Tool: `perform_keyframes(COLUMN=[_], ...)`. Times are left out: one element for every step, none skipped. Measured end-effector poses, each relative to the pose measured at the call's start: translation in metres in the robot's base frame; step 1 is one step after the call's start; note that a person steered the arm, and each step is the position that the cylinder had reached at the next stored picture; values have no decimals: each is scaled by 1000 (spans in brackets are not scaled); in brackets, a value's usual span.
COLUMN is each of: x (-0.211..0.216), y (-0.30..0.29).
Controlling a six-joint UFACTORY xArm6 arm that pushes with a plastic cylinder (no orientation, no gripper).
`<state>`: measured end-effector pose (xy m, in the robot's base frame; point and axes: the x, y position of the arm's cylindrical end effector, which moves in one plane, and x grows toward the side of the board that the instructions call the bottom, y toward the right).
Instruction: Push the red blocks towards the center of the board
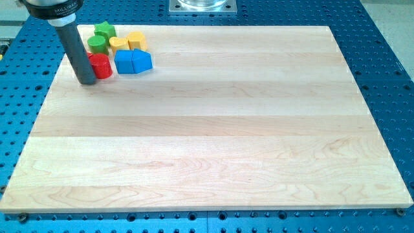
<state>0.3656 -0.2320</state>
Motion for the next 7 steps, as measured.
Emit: perform_keyframes(x=[0,0,13,52,55,7,-54], y=[0,2,1,-18,-72,-72,-68])
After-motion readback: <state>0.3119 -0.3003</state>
